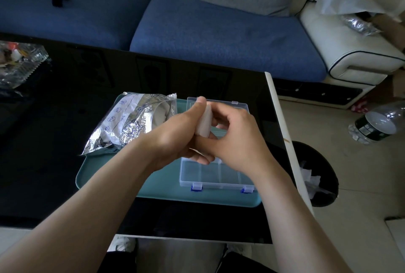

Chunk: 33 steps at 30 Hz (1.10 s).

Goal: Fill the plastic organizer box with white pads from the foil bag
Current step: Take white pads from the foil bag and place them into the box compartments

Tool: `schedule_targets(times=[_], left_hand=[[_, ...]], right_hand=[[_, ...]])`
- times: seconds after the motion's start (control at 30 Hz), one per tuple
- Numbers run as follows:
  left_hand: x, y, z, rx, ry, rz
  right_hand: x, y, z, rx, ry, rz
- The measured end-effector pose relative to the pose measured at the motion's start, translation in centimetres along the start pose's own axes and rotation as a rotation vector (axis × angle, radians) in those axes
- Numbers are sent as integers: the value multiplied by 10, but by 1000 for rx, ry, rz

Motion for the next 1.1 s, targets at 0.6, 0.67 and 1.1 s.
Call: schedule_targets(times=[0.6,0.67,1.1], left_hand=[[-1,1,1,-56,-48,61],[-1,-1,2,-58,-28,60],[-11,8,-8,-19,228,334]], right_hand=[[2,-4,-6,-41,-9,-46],[2,-4,-7,-31,70,-88],[-1,9,20,250,263,163]])
Point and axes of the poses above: each hand's wrist, its own y-axis towards the middle knuckle, its own x-axis out of the palm, z = x × y, the point moved 1 cm from there along y, towards the middle knuckle, and after that the axes turned 3 degrees about x, right-handed, at the moved point
